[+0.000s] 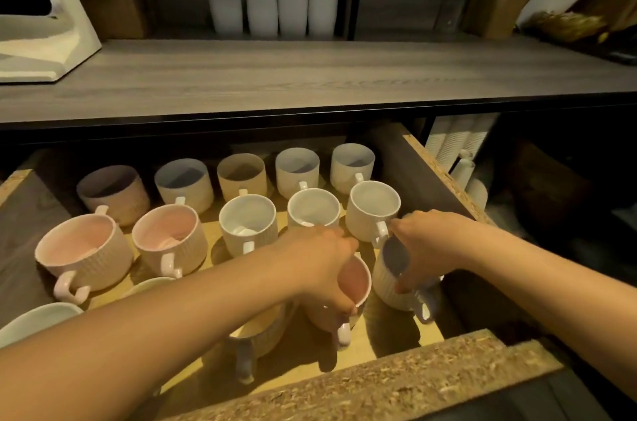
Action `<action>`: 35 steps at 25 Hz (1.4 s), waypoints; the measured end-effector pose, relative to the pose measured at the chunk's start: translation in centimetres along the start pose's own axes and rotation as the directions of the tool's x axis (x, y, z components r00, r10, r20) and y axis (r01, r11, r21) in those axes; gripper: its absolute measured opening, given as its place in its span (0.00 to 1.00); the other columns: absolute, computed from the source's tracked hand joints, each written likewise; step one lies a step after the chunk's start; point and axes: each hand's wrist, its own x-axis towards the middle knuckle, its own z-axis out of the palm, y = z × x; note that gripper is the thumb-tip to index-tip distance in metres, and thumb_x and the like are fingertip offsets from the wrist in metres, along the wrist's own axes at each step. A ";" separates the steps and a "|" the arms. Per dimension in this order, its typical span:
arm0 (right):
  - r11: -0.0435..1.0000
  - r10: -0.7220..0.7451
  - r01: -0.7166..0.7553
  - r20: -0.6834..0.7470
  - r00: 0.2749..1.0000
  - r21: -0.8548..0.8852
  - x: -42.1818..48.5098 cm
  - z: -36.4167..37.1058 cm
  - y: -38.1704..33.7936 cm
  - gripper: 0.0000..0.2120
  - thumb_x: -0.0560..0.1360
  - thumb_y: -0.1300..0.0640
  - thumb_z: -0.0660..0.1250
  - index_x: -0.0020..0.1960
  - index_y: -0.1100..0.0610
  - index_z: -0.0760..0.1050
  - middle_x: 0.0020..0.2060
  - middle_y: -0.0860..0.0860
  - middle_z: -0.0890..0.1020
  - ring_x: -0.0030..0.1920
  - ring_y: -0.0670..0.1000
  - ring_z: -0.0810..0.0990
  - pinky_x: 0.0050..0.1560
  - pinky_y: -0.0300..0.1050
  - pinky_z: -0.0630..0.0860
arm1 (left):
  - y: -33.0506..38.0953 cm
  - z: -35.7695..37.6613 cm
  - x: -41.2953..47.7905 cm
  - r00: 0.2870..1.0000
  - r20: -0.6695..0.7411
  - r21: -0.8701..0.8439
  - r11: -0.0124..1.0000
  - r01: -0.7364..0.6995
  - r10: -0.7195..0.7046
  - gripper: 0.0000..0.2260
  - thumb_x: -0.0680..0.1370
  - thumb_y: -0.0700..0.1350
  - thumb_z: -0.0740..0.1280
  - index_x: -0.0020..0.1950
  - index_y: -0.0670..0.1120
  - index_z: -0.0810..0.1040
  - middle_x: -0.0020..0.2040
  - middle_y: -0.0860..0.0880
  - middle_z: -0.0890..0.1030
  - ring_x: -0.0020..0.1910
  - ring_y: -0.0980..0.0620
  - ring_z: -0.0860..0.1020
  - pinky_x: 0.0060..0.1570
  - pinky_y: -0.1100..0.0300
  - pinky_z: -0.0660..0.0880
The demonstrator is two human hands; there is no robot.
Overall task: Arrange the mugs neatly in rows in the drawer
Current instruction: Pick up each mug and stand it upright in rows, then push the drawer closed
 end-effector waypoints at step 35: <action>0.912 -0.299 0.395 -0.485 0.822 0.106 -11.1 2.5 -10.6 0.18 0.78 0.41 0.53 0.64 0.45 0.70 0.58 0.44 0.78 0.55 0.44 0.78 0.53 0.41 0.77 | 2.2 -3.3 -18.9 0.921 -0.214 -0.203 0.937 0.285 -0.326 0.19 0.80 0.58 0.52 0.70 0.58 0.64 0.69 0.57 0.71 0.65 0.57 0.70 0.60 0.61 0.69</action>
